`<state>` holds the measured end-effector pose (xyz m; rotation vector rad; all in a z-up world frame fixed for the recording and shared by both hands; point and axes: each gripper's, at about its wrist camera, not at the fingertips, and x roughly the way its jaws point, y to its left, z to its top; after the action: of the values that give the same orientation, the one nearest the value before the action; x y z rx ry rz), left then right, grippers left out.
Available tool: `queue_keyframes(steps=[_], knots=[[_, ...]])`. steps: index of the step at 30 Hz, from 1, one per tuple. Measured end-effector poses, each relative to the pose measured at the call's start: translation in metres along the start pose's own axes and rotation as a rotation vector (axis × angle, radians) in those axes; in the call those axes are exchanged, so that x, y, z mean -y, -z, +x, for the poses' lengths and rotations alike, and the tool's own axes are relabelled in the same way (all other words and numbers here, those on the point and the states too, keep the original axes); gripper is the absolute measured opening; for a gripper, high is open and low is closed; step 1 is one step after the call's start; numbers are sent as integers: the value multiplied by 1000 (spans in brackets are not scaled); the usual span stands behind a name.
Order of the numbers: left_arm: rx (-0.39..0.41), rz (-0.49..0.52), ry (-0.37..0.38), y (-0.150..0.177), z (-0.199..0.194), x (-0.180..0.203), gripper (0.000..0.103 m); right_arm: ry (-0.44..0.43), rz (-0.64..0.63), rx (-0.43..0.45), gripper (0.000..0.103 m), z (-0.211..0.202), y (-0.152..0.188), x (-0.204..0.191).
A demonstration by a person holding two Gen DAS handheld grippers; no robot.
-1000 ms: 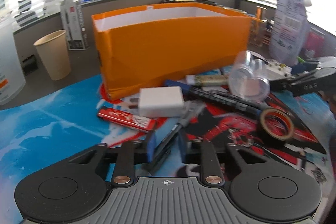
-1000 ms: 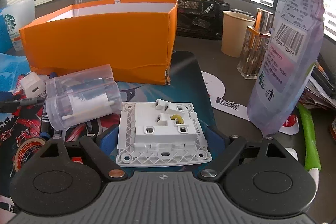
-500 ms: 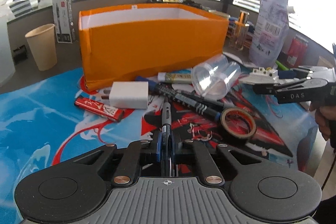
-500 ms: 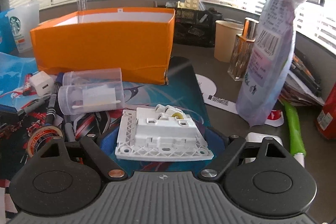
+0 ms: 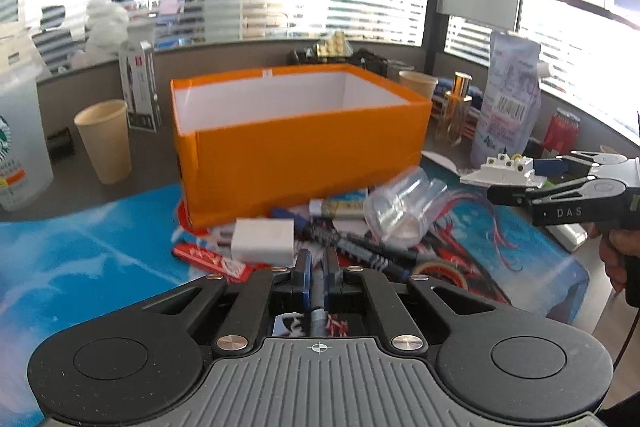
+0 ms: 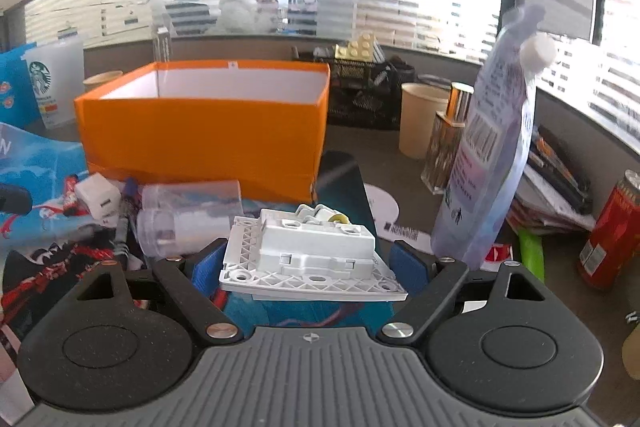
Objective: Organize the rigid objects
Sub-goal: 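Grasp the white USB charger with the left gripper while the right holds the socket panel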
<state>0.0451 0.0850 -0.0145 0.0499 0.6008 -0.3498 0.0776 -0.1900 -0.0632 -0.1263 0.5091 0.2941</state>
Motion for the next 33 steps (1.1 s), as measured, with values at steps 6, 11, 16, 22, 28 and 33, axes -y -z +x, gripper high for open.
queue_keyframes(steps=[6, 11, 16, 22, 28, 33], knots=[[-37, -14, 7, 7, 9, -4, 4, -1, 5, 7, 84, -1, 0, -2], [-71, -57, 16, 19, 26, -1, 7, -6, 8, -3, 84, 2, 3, -3], [10, -42, -150, 2, 42, -8, 11, -9, 15, -4, 84, 2, 3, -3], [16, 34, -195, -3, 67, -2, 56, -2, 28, -11, 84, 3, 5, 0], [-22, 47, -187, 0, 88, -8, 58, 0, 41, -5, 84, 4, 4, 4], [-29, 36, -160, 3, 92, -14, 53, -2, 47, -1, 84, 4, 4, 5]])
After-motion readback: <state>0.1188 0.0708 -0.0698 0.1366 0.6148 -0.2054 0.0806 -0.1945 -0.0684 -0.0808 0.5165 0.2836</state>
